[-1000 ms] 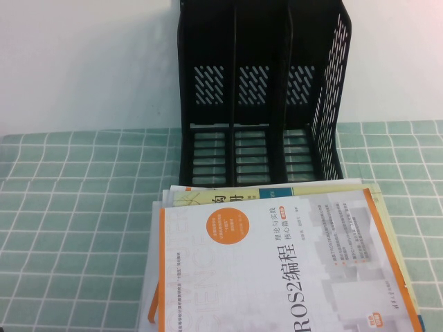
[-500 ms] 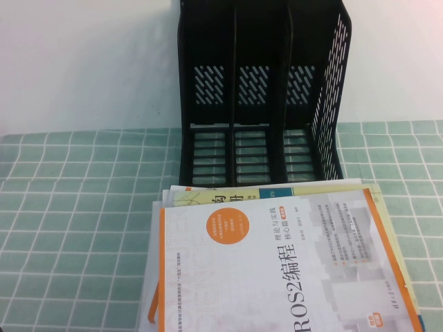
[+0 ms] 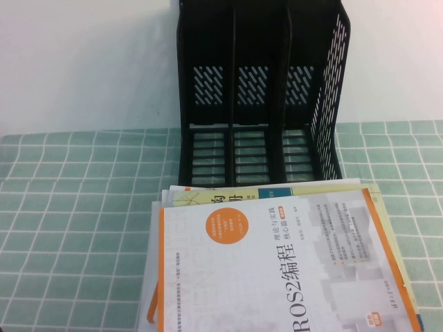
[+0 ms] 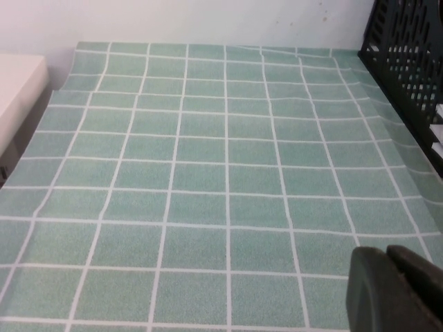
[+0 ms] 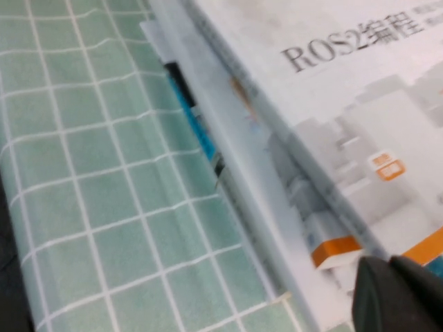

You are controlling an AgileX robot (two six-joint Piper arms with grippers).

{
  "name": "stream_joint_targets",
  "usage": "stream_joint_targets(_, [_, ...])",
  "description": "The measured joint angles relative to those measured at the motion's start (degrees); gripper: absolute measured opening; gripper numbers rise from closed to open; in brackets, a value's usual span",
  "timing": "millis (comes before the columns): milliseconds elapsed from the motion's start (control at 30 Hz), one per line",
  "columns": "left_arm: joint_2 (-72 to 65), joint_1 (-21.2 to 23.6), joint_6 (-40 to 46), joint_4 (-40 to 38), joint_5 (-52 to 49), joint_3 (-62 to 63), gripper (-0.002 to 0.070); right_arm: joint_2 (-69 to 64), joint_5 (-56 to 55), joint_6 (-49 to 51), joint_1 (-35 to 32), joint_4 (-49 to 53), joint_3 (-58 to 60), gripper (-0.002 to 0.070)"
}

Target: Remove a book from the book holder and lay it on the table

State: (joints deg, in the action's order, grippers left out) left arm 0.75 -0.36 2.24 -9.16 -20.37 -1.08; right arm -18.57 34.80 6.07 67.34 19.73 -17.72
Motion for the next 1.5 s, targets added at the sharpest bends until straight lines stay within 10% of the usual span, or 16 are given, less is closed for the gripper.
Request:
stream_joint_targets(700, [0.0,0.0,0.0,0.1,0.0,0.0,-0.0003,18.0,-26.5,-5.8,-65.9,-12.3,13.9,-0.0002])
stream_joint_targets(1500, [0.0,0.0,0.0,0.1,0.0,0.0,-0.0003,19.2,-14.1,-7.3,-71.9,-16.6,19.4,-0.0002])
